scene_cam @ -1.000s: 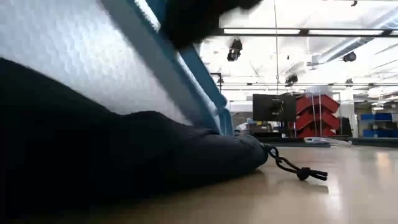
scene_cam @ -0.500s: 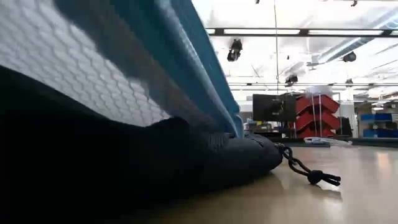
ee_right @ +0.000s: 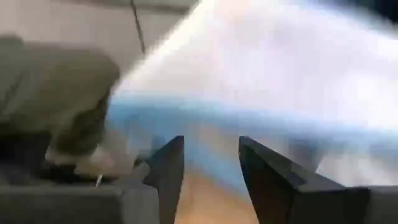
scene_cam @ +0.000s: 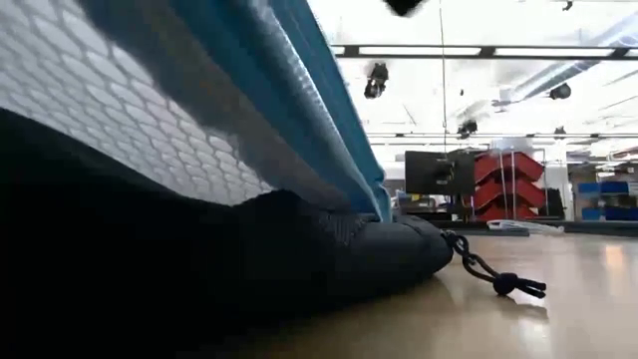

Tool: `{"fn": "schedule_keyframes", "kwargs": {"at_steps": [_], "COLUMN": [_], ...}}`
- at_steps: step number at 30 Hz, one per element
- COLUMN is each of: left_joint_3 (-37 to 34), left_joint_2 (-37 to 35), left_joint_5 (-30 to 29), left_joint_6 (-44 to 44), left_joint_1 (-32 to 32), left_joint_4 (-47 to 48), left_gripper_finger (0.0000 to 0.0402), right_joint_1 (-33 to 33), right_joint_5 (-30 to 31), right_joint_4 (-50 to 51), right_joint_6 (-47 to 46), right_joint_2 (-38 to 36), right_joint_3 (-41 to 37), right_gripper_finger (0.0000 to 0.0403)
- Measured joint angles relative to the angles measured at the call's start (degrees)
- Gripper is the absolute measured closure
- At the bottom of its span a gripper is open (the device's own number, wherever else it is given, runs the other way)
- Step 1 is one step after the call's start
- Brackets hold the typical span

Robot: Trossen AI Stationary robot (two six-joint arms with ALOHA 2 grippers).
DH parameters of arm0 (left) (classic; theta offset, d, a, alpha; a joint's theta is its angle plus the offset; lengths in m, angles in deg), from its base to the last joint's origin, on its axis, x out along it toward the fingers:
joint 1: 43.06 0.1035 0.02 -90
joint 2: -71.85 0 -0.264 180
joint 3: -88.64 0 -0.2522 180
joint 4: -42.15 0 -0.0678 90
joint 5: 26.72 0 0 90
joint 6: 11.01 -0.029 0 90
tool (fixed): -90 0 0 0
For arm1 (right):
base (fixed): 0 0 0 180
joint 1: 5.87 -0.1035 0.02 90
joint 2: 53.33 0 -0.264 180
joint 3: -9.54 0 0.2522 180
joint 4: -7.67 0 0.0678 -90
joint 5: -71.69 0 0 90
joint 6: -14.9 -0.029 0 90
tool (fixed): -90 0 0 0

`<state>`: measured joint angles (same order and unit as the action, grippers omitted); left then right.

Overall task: Unpack backpack
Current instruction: Close the white zip bag

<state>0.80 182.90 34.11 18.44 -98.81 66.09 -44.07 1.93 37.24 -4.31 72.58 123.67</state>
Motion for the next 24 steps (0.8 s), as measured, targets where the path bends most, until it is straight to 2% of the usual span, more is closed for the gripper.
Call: {"fn": "schedule_keyframes", "kwargs": {"at_steps": [5,9,17,24], "left_joint_3": [8.17,12.74,12.79,11.79], "left_joint_2": [5.76,7.47,9.9,11.74], "left_joint_5": [1.18,0.01,-7.94,-10.58], "left_joint_6": [2.55,5.83,8.3,13.87], "left_joint_1": [-0.89,-0.97,-0.79,0.98], "left_joint_4": [10.27,17.95,23.78,33.55], "left_gripper_finger": [0.0307,0.0297,0.0276,0.029], "right_joint_1": [4.81,8.51,12.0,10.89], "right_joint_5": [0.6,0.44,0.38,0.3], "right_joint_4": [-0.89,2.24,5.52,10.11], "right_joint_6": [0.32,0.03,0.7,3.4], "right_joint_2": [-0.66,-0.6,-0.42,-2.35], "right_joint_3": [0.2,0.2,0.16,0.07], "right_gripper_finger": [0.0294,0.0311,0.0341,0.0365]}}
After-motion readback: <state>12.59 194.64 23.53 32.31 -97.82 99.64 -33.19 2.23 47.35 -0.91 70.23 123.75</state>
